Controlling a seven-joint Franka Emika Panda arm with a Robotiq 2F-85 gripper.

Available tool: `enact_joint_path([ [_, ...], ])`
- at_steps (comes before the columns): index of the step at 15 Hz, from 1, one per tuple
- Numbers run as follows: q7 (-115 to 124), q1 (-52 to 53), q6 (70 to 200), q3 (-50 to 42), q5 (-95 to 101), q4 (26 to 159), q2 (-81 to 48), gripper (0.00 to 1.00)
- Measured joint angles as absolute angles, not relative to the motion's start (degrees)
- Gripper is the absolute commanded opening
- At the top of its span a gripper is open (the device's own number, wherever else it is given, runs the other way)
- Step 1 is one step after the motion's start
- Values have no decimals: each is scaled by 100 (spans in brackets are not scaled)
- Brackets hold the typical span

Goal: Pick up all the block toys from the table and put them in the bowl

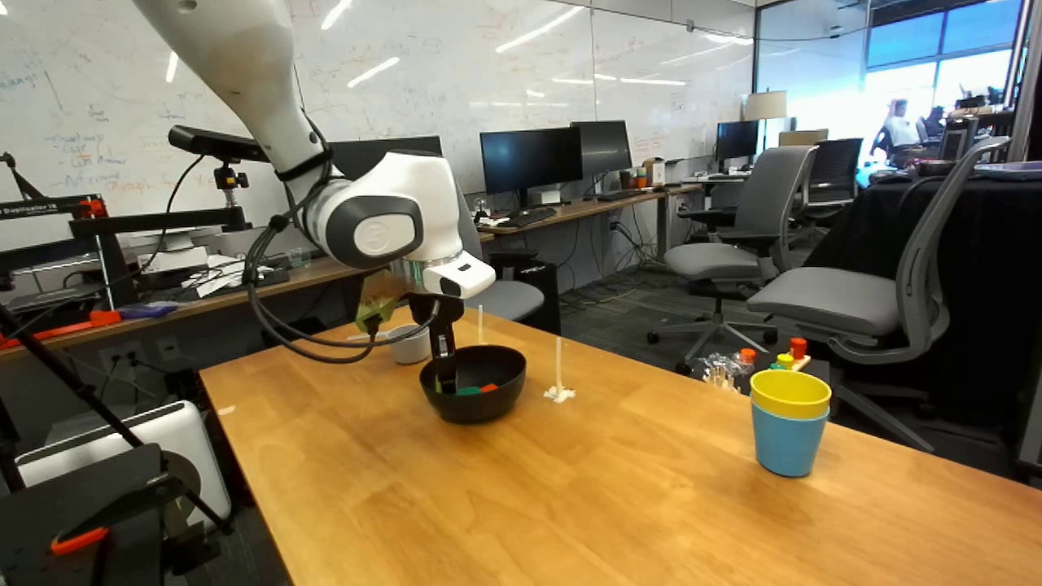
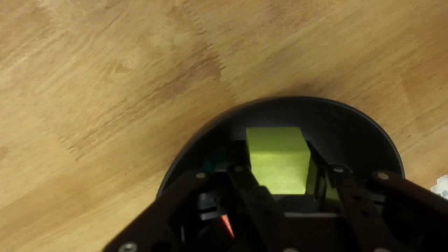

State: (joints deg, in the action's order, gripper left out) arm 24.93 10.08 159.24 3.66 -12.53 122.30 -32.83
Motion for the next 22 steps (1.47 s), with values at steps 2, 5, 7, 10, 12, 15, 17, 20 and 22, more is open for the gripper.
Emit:
enact_joint_path([
  [2,2491,1017,15939,366,-1253,12216,-3357,65],
  [5,2490,1026,15944,366,-1253,12185,-3399,87],
  [7,2487,1025,15949,367,-1253,12160,-3396,99],
  [10,2467,998,15957,391,-1264,12102,-3333,100],
  [12,2393,951,15954,432,-1278,12097,-3195,100],
  [15,2040,896,15777,492,-1277,12237,-2795,100],
  [17,1646,850,15342,543,-1249,12474,-2378,100],
  [20,1134,763,14447,520,-1005,12949,-1661,100],
  [22,979,701,14163,487,-870,13216,-1301,100],
])
